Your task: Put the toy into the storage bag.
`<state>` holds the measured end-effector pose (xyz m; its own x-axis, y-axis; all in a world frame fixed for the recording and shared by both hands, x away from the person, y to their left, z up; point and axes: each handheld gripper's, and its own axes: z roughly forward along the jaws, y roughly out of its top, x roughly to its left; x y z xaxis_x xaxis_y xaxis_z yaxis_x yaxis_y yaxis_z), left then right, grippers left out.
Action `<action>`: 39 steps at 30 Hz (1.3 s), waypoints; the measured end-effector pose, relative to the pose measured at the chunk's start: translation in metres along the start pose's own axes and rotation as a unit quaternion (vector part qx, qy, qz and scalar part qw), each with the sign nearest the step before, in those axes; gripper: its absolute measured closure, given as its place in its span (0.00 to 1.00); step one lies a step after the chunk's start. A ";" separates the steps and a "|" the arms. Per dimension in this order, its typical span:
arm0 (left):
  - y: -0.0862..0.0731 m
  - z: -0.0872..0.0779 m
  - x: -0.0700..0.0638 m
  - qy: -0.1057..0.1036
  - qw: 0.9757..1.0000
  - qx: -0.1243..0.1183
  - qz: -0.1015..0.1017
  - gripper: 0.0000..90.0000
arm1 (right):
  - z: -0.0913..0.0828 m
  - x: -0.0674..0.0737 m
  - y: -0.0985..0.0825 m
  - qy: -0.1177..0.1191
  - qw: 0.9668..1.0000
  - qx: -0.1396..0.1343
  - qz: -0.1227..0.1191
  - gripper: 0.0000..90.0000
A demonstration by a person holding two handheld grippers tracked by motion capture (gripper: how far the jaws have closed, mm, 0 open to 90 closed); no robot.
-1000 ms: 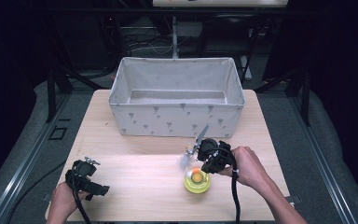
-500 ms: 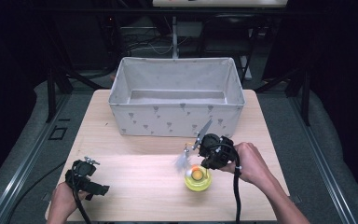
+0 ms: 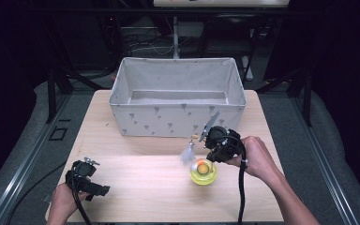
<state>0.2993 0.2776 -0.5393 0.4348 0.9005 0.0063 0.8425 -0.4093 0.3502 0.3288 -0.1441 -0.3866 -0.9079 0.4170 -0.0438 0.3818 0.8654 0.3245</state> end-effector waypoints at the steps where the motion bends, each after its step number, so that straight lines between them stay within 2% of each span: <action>1: 0.000 0.000 0.000 0.001 1.000 -0.001 0.001 0.00 | -0.001 -0.001 0.000 0.002 1.000 -0.001 0.003 0.98; 20: 0.000 0.001 0.000 -0.005 1.000 -0.007 0.001 0.00 | -0.014 -0.029 -0.008 -0.010 0.999 -0.004 0.039 0.98; 27: 0.000 0.000 0.003 0.002 1.000 -0.007 0.012 0.00 | -0.017 -0.038 -0.010 -0.013 0.999 0.000 0.049 0.98; 39: 0.001 0.001 0.002 0.004 1.000 -0.012 0.012 0.00 | -0.026 -0.053 -0.015 -0.019 0.997 0.000 0.069 0.98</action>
<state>0.3013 0.2788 -0.5400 0.4525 0.8915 0.0219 0.8239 -0.4274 0.3721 0.3671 -0.1863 -0.3646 -0.8398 0.5418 -0.0343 0.5023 0.7995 0.3294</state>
